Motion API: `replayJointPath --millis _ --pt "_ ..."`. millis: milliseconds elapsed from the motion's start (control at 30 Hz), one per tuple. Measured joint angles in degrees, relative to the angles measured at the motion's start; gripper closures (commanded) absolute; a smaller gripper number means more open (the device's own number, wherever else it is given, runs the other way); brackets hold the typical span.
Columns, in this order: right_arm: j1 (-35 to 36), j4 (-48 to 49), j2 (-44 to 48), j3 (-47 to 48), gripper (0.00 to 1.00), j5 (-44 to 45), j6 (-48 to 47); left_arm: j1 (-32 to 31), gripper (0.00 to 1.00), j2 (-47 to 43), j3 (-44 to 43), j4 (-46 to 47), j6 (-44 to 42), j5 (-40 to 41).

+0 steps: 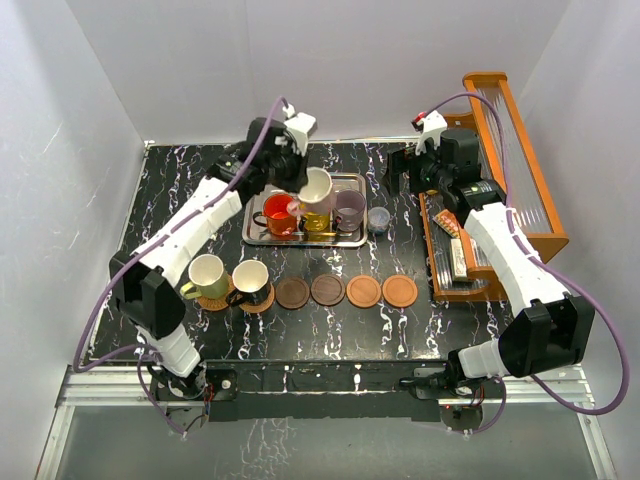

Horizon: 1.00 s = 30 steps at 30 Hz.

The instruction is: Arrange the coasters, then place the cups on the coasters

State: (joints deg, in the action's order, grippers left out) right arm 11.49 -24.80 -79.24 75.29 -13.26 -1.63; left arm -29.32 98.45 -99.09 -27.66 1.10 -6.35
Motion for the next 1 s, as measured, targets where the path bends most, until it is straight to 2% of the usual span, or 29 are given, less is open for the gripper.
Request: replayJointPath --millis 267,500,667,1000 --pt "-0.37 -0.02 0.02 0.00 0.02 -0.15 0.00 -7.04 1.00 -4.83 16.15 -2.93 1.09 0.87" --pt "-0.59 -0.02 0.00 0.00 0.02 -0.13 -0.07 -7.50 1.00 -5.57 25.86 -3.74 1.79 1.38" --pt "-0.79 -0.02 0.00 0.00 0.02 -0.13 -0.07 -7.56 1.00 -7.93 29.29 -3.21 1.90 1.31" --pt "-0.79 0.00 -0.61 0.00 0.02 -0.17 -0.20 -7.56 1.00 -10.54 30.60 -2.34 1.40 1.31"
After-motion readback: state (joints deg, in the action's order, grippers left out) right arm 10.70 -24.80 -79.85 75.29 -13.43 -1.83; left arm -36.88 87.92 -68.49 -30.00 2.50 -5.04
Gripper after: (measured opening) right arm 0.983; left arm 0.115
